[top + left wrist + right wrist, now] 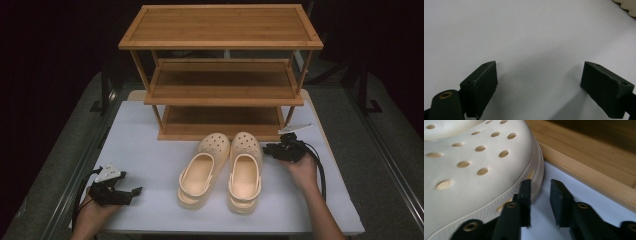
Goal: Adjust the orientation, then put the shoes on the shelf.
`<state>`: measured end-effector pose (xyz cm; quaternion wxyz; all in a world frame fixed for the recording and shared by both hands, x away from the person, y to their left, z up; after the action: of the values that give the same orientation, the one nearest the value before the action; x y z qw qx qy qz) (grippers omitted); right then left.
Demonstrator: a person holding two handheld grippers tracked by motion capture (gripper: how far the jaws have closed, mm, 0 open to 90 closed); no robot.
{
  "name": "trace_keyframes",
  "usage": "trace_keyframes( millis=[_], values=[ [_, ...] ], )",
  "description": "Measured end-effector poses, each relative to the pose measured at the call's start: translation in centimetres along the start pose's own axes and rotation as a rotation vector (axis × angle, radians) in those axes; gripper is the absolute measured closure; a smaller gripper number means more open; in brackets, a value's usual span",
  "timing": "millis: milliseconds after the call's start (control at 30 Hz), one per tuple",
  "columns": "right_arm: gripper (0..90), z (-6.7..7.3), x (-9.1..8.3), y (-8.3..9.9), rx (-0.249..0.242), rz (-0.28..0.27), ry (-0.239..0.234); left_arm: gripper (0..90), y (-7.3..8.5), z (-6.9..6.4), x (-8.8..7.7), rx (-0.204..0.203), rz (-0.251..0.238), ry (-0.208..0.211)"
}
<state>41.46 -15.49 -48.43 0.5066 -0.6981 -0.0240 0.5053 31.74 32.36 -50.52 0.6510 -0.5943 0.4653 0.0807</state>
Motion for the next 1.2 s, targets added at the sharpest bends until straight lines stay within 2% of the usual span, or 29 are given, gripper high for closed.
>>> trace_keyframes(
  millis=[167, 200, 300, 333, 567, 633, 667, 767, 800, 833, 900, 1033, 1200],
  values=[
    [58.4, 0.6, -1.6, 0.7, -0.006, -0.006, 0.032, 13.0, 0.0, 0.0, 0.0, 0.001, 0.0, 0.0],
    [52.1, 0.9, -2.2, 0.9, -0.008, -0.019, 0.039, 13.0, 0.0, 0.0, 0.0, 0.001, 0.0, 0.0],
    [47.8, 1.3, -2.9, 1.0, -0.009, -0.042, 0.049, 13.0, 0.0, 0.0, 0.0, 0.0, 0.0, 0.0],
    [43.1, 1.8, -3.5, 1.2, -0.003, -0.049, 0.053, 13.0, 0.0, 0.0, 0.0, 0.0, 0.0, 0.0],
    [35.6, 3.5, -5.0, 1.7, 0.002, -0.068, 0.045, 13.1, -0.1, -0.1, -0.1, 0.008, -0.005, 0.0],
    [34.6, 4.0, -5.4, 1.6, -0.003, -0.08, 0.038, 13.5, -0.1, -0.3, -0.1, -0.009, -0.004, 0.014],
    [33.5, 4.2, -5.5, 1.5, -0.003, -0.083, 0.037, 13.6, -0.3, -0.6, -0.1, -0.02, -0.005, 0.04],
    [30.2, 5.0, -5.8, 0.8, -0.002, -0.101, 0.014, 13.7, -1.0, -1.3, -0.3, 0.001, -0.018, 0.045],
    [29.8, 5.2, -5.8, 0.6, -0.004, -0.101, 0.011, 13.7, -1.6, -1.9, -0.4, 0.008, -0.034, 0.064],
    [29.8, 5.2, -5.8, 0.6, -0.004, -0.101, 0.011, 13.7, -1.6, -1.9, -0.4, 0.008, -0.034, 0.064],
    [28.4, 5.7, -5.7, 0.2, -0.011, -0.106, 0.0, 13.7, -2.4, -2.7, -0.4, 0.014, -0.041, 0.092],
    [27.8, 6.7, -5.6, -0.7, -0.037, -0.114, -0.011, 13.9, -4.6, -4.5, -0.2, 0.034, -0.063, 0.144],
    [27.5, 7.9, -4.9, -1.4, -0.059, -0.107, -0.035, 14.1, -7.6, -7.3, 0.6, 0.088, -0.083, 0.197]
  ],
)
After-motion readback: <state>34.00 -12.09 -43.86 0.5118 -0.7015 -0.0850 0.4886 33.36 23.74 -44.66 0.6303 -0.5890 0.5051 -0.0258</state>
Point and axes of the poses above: each handheld gripper's, and its own axes: x roughly forward along the jaws, y roughly out of its underside, z roughly to its left, the point moved 8 cm from there along x, roughly forward along the jaws, and after that the axes turned 12 degrees about -x, right-handed, at the moved point
